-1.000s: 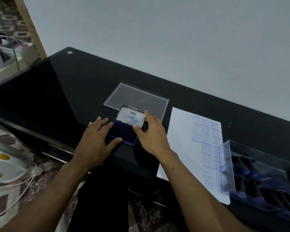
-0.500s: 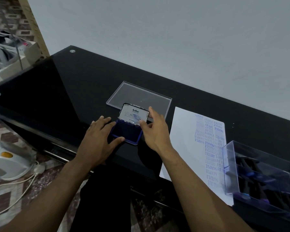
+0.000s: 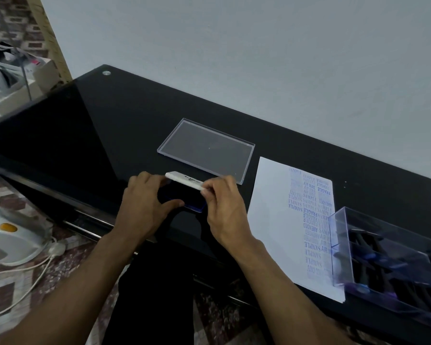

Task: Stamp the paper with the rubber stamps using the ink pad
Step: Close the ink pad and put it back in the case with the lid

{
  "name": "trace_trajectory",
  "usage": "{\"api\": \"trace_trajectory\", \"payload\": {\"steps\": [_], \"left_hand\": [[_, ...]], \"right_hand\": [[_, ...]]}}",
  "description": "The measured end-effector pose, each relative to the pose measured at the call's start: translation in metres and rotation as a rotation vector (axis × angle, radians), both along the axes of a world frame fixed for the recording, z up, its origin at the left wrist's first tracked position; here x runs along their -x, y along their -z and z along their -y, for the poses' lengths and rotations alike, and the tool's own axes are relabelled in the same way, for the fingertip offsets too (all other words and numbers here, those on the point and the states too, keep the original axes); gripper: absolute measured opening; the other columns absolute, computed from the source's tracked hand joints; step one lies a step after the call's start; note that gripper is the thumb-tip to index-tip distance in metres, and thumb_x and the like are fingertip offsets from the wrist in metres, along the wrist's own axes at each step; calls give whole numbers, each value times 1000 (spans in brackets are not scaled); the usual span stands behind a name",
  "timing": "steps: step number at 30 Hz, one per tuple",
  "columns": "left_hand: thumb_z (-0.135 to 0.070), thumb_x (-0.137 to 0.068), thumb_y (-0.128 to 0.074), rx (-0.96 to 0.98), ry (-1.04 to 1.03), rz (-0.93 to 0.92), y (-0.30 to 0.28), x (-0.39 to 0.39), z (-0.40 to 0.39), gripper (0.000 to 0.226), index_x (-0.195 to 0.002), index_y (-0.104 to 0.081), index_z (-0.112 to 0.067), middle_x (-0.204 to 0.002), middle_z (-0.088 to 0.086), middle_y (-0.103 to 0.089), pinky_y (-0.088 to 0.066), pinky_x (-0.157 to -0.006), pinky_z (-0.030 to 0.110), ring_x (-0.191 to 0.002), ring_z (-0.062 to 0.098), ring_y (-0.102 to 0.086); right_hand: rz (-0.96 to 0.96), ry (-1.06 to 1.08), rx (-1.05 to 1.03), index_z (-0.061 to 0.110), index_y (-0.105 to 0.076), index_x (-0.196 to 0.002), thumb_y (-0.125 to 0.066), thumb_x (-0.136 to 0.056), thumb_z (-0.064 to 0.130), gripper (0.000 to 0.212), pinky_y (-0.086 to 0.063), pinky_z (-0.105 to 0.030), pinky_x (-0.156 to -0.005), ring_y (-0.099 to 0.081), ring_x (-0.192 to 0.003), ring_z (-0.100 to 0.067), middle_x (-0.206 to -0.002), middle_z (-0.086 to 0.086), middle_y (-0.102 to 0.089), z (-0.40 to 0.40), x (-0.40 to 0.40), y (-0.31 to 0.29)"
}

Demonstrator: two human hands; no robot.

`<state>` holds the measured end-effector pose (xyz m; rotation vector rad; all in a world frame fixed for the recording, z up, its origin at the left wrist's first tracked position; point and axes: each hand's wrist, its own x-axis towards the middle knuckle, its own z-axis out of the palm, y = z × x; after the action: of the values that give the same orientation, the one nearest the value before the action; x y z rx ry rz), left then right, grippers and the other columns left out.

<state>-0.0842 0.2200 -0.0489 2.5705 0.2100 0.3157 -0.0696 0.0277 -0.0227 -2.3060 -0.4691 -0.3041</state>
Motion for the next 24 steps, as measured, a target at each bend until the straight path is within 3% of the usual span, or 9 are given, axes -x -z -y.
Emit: {"api": "trace_trajectory", "payload": {"steps": [2,4,7,9,11,14,17,21,24], "left_hand": [[-43,-68,-89,176,-39,-2,-2,1,4,83,-138,-48,-23,-120,-3,-59,-48,-92,36,-114,20,-51],[-38,-70,-90,190,-21,3,-3,2,6,92,-147,-41,-24,-121,-4,-58,-49,-91,35,-111,19,-52],[-34,-75,-87,138,33,18,-5,5,4,78,-144,-53,-23,-114,-3,-55,-44,-88,29,-106,17,-50],[-31,-76,-86,119,53,7,-5,6,1,69,-139,-59,-19,-111,-4,-54,-42,-88,26,-105,16,-51],[-29,-78,-85,107,73,-4,-4,6,-2,64,-136,-62,-17,-109,-5,-54,-44,-89,27,-103,17,-52],[-29,-85,-79,115,73,13,-5,5,-3,50,-131,-66,-15,-108,-5,-56,-50,-90,33,-101,17,-57],[-28,-91,-72,158,20,58,-10,1,0,34,-123,-70,-16,-106,-4,-61,-45,-83,21,-89,10,-61],[-30,-91,-72,241,-142,51,-13,-11,2,32,-118,-72,-13,-105,1,-69,-44,-85,21,-87,11,-65],[-29,-92,-71,238,-180,35,-13,-16,4,29,-115,-74,-11,-109,5,-72,-43,-87,20,-95,13,-65]], "right_hand": [[22,-19,24,16,-59,-104,-52,-100,16,8,-43,-10,-79,-53,-92,-5,-110,5,-49,-1,5,6],[40,-35,64,16,-57,-106,-52,-100,16,9,-47,-15,-81,-52,-100,-7,-113,6,-47,0,8,11],[-50,-11,31,21,-57,-103,-55,-96,14,11,-50,-23,-79,-52,-101,-6,-110,16,-43,-4,14,16],[-13,21,30,18,-60,-101,-60,-88,6,17,-52,-36,-77,-55,-95,-20,-108,6,-45,-10,15,25],[-13,36,77,15,-63,-99,-64,-85,3,18,-52,-42,-77,-55,-93,-27,-107,-3,-48,-11,15,28],[-51,31,92,11,-67,-101,-66,-88,9,14,-54,-33,-83,-56,-99,-22,-110,-3,-50,-11,16,21],[-196,154,17,15,-68,-109,-66,-92,24,19,-43,-4,-74,-58,-92,-8,-112,3,-50,-10,13,10],[-323,328,26,14,-66,-81,-62,-93,33,23,-33,-9,-46,-55,-62,-4,-83,1,-65,-10,1,4],[-376,370,75,12,-69,-82,-60,-93,37,29,-35,-14,-44,-58,-60,-7,-81,1,-67,-17,-1,5]]}}
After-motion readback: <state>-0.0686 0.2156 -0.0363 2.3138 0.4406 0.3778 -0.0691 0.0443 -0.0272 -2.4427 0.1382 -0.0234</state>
